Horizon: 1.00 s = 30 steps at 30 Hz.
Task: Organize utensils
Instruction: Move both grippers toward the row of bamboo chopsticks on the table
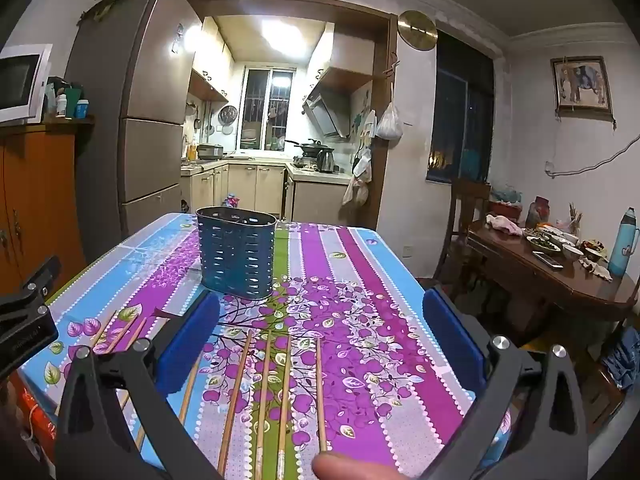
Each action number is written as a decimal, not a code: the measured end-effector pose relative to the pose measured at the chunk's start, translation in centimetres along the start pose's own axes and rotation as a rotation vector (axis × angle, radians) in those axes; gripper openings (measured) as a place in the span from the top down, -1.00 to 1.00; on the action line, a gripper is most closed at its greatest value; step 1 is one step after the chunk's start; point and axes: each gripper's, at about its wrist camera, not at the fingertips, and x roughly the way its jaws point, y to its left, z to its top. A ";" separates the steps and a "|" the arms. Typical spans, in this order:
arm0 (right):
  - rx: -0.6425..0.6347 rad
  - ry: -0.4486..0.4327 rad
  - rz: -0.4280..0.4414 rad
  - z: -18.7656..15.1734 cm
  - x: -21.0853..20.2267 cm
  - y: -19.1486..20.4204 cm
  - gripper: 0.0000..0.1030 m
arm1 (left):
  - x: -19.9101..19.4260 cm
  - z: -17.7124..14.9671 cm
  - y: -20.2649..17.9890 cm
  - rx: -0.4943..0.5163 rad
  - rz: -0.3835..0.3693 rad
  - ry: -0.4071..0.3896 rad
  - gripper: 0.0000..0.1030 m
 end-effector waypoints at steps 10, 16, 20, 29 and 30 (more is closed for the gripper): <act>-0.008 -0.009 -0.004 -0.1 -0.4 0.0 -0.91 | 0.7 -0.5 -1.3 -0.003 -0.049 0.019 -0.93; -0.014 -0.010 -0.013 0.0 -0.5 -0.1 -0.91 | 1.3 -0.8 -1.3 -0.008 -0.090 0.038 -0.93; -0.032 -0.003 -0.021 -0.2 -0.2 0.4 -0.90 | 0.6 -1.3 -0.7 -0.006 -0.128 0.037 -0.93; 0.009 -0.019 0.052 -1.5 -1.6 -0.7 -0.90 | -0.1 -5.8 1.4 -0.093 -0.244 0.155 -0.93; 0.006 -0.011 0.082 -1.9 -1.8 -0.8 -0.90 | -0.4 -6.3 1.8 -0.106 -0.247 0.155 -0.93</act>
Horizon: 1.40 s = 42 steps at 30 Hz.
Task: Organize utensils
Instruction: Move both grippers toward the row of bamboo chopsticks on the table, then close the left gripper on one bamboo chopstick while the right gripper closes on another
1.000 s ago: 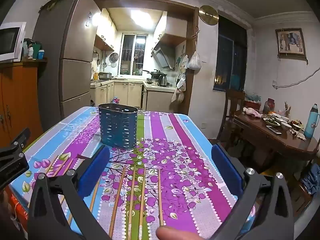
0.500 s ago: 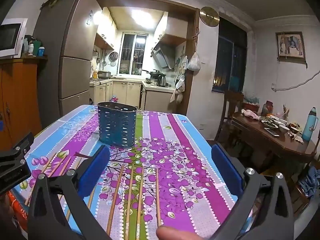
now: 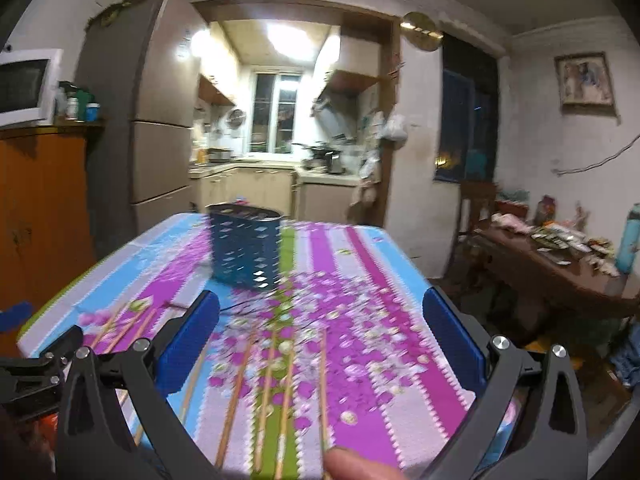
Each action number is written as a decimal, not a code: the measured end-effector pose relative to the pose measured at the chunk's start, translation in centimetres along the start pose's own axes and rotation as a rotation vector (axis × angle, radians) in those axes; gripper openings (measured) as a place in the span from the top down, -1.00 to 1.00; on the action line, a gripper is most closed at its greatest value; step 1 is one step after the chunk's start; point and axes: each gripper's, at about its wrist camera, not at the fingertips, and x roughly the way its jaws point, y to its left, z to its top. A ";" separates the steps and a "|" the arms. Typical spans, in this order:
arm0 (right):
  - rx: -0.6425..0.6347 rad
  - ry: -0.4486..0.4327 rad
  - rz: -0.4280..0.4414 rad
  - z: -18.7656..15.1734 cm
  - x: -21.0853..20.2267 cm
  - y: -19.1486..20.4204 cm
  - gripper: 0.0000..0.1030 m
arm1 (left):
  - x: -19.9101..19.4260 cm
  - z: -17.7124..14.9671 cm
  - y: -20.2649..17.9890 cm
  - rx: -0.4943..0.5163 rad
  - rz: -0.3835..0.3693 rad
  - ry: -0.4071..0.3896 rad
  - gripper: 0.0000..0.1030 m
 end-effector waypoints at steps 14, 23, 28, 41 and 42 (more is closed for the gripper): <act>0.123 0.103 0.210 -3.4 -1.0 -2.3 -0.91 | -4.7 0.1 3.2 -0.019 -0.030 -0.234 -0.93; 0.085 -0.042 0.106 -0.9 -3.3 -7.2 -0.91 | -5.9 3.7 7.0 0.181 0.159 -0.306 -0.93; 0.114 0.029 0.107 -1.4 -2.4 -9.2 -0.91 | -5.2 1.5 7.8 0.242 0.092 -0.196 -0.83; -0.045 0.212 0.202 -7.2 -0.9 -5.2 -0.17 | -0.7 -8.2 6.3 0.270 -0.066 0.137 0.42; -0.046 0.228 0.211 -7.6 -0.7 -5.0 -0.07 | -0.6 -8.4 6.2 0.262 -0.070 0.143 0.49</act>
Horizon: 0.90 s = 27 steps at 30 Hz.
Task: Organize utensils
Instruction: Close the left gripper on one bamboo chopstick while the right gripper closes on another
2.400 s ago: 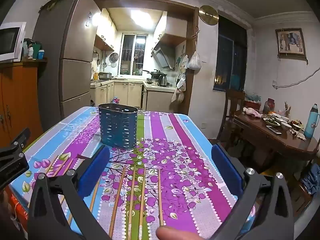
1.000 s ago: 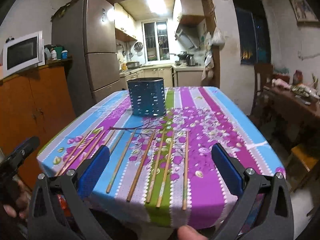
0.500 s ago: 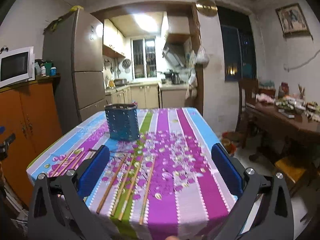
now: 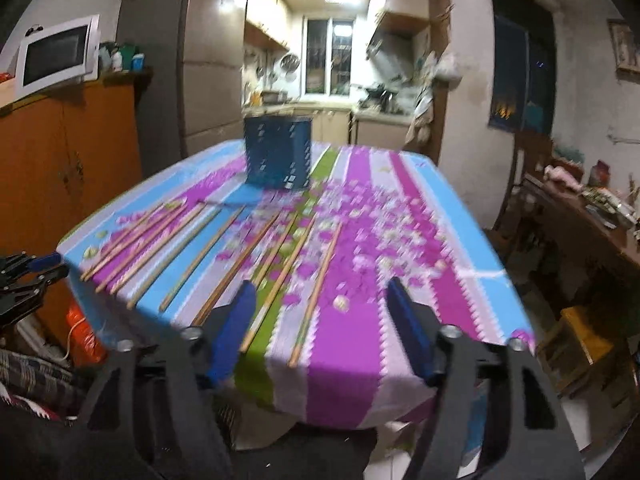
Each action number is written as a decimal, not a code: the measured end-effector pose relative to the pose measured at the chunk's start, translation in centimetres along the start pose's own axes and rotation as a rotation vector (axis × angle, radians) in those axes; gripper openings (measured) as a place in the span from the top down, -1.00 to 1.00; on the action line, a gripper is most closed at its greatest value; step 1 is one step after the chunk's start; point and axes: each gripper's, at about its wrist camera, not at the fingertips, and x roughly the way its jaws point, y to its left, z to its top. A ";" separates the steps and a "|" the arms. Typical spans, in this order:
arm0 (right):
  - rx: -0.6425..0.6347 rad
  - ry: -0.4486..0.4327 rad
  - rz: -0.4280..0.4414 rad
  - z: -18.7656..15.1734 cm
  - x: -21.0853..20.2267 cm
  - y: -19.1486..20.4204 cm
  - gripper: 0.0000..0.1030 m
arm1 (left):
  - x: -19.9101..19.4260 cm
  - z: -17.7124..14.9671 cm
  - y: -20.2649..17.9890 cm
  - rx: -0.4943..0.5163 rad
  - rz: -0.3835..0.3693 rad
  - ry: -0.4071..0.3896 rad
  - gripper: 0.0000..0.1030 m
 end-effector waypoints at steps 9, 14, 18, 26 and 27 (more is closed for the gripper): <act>-0.004 0.048 0.009 -1.4 1.2 0.5 0.33 | 1.8 -1.3 -1.0 0.028 0.042 0.032 0.53; -0.004 0.059 0.010 -1.5 1.1 0.4 0.33 | 2.4 -1.5 -0.3 0.015 0.052 0.034 0.53; -0.014 0.070 0.014 -1.6 1.4 0.8 0.33 | 2.2 -1.3 -0.5 0.019 0.038 0.016 0.53; -0.029 0.055 0.023 -1.5 1.3 1.2 0.33 | 1.2 -1.3 -0.5 0.024 0.003 0.002 0.53; -0.031 0.057 0.021 -1.5 1.3 1.2 0.33 | 0.9 -1.1 -0.7 0.025 -0.011 -0.011 0.53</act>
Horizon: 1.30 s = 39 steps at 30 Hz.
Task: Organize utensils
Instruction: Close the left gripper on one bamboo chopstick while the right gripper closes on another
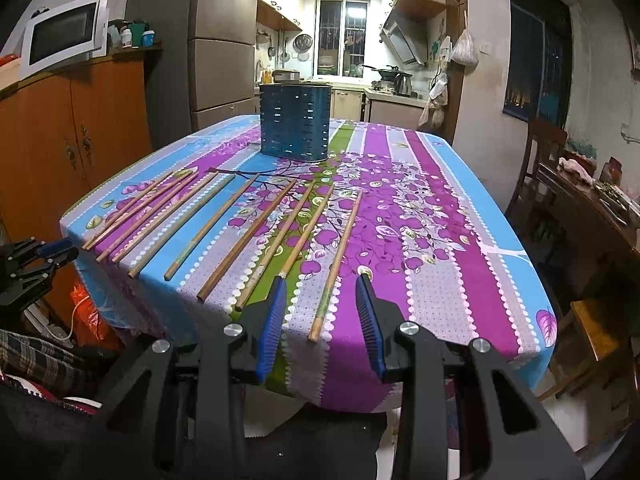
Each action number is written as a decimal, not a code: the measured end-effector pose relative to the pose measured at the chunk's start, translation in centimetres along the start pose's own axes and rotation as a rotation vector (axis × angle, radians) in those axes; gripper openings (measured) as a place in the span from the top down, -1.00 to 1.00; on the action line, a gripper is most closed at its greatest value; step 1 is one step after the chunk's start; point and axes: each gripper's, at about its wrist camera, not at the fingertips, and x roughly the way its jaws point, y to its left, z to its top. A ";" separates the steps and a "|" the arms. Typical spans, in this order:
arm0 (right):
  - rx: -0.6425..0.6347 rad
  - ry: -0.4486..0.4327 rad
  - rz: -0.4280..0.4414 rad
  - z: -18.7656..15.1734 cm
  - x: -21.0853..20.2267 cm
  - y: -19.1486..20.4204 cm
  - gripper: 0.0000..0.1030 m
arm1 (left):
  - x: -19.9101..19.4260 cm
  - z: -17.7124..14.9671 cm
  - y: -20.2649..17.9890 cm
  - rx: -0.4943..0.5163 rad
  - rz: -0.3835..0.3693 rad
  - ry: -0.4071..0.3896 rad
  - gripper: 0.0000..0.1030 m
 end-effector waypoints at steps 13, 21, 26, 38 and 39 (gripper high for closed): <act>-0.008 0.012 0.007 -0.8 0.2 0.3 0.42 | 1.5 2.2 -3.9 0.034 -0.098 0.000 0.53; -0.029 0.004 0.008 -1.5 0.2 0.6 0.54 | 3.3 2.0 -4.0 0.015 -0.076 0.047 0.59; -0.027 0.007 0.034 -1.8 0.5 0.8 0.73 | 3.4 2.1 -3.4 -0.033 -0.074 0.043 0.79; -0.021 0.046 0.008 -2.3 2.6 1.0 0.77 | 3.6 2.3 -3.8 -0.030 -0.064 0.034 0.83; -0.018 0.051 0.009 -2.4 2.9 0.9 0.77 | 3.6 2.3 -3.7 -0.029 -0.064 0.034 0.83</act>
